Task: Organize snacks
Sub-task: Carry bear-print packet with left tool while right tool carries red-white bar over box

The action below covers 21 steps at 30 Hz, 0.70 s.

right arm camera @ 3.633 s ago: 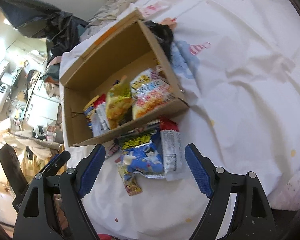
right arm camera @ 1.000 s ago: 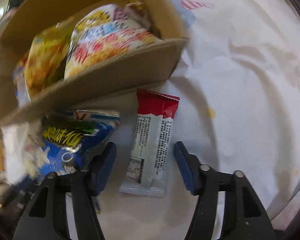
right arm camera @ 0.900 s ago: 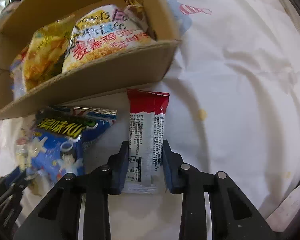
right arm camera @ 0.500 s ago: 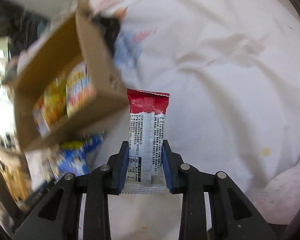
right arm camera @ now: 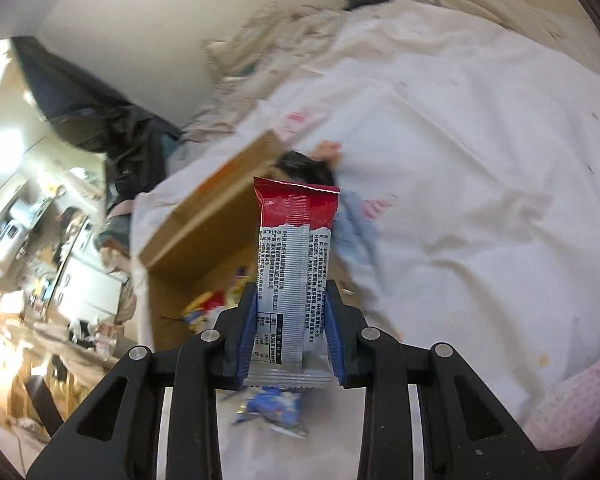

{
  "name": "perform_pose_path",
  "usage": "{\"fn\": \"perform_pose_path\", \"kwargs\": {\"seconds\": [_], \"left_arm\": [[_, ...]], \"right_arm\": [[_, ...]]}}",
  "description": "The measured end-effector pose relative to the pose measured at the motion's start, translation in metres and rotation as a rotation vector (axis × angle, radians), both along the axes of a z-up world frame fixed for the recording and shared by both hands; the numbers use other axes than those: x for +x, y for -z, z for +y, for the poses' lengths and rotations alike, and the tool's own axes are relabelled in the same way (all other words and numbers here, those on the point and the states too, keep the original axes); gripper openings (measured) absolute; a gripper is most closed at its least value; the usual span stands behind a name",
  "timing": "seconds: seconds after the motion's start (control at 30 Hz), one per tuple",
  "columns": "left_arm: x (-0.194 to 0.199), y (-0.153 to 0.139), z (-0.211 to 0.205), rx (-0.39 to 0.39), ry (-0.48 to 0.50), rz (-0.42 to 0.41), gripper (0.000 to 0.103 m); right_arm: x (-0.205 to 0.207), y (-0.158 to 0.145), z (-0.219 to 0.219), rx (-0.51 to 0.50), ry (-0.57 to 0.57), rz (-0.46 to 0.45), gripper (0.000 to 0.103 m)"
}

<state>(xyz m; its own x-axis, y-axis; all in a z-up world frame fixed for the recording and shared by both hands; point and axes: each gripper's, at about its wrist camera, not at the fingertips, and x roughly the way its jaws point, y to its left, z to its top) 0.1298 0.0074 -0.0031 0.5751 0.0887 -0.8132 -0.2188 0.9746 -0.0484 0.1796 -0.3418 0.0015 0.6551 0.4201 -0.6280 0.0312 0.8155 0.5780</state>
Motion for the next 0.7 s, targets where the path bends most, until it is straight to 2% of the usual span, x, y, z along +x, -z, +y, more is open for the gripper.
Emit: {"fn": "perform_pose_path", "kwargs": {"seconds": [0.13,0.3,0.5,0.7], "left_arm": [[0.017,-0.026,0.009,0.011,0.014,-0.062,0.022],[0.036,-0.043,0.003,0.045,0.047,-0.114,0.022],[0.053,-0.041,-0.006,0.043,0.1,-0.102,0.022],[0.075,-0.04,-0.015,0.024,0.139,-0.092,0.022]], "right_arm": [[-0.003,-0.009,0.025,0.003,-0.052,-0.085,0.033],[-0.005,-0.021,0.043,-0.058,-0.105,-0.15,0.033],[0.008,-0.023,0.052,-0.09,-0.141,-0.126,0.033],[0.027,-0.022,0.059,-0.064,-0.16,-0.088,0.033]]}}
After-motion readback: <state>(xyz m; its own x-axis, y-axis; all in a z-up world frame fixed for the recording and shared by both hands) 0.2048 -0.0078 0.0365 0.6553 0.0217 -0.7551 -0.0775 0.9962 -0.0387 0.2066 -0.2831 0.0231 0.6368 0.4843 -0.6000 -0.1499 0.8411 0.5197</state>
